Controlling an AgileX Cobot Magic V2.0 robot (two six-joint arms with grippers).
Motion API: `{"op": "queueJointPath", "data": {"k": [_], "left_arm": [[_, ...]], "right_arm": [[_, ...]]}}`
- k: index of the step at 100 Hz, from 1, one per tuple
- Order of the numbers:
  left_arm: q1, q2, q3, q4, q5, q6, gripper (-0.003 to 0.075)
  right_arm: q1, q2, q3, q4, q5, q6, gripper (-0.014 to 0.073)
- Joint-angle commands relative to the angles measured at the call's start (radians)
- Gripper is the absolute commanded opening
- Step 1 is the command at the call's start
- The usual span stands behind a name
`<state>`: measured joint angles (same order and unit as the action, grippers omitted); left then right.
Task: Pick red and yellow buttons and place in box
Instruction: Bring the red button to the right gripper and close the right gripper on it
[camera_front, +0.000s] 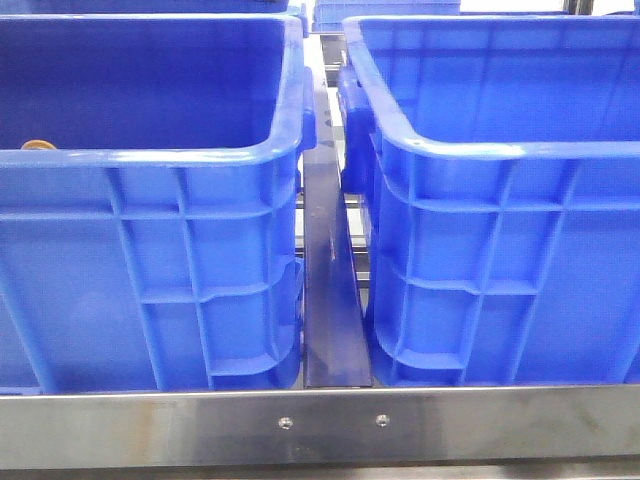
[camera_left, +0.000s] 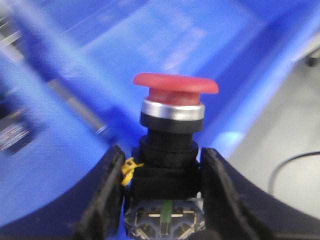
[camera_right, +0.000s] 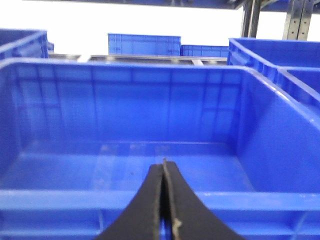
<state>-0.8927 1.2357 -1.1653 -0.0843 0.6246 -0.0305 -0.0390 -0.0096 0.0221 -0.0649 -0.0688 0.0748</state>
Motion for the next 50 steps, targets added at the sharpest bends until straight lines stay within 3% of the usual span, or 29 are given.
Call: {"op": "queueJointPath", "data": {"k": [1, 20, 50], "left_arm": [[-0.046, -0.03, -0.028, -0.009, -0.1, -0.007, -0.0019], [-0.077, -0.03, -0.028, -0.009, -0.12, -0.007, -0.0019], [-0.077, -0.03, -0.028, -0.009, -0.12, -0.007, -0.0019]], "right_arm": [[-0.001, -0.026, -0.065, 0.002, -0.084, 0.057, -0.0067], [-0.001, 0.037, -0.268, 0.003, 0.086, 0.164, -0.0067], [0.0, 0.371, -0.753, 0.138, 0.683, 0.166, -0.0067]]}}
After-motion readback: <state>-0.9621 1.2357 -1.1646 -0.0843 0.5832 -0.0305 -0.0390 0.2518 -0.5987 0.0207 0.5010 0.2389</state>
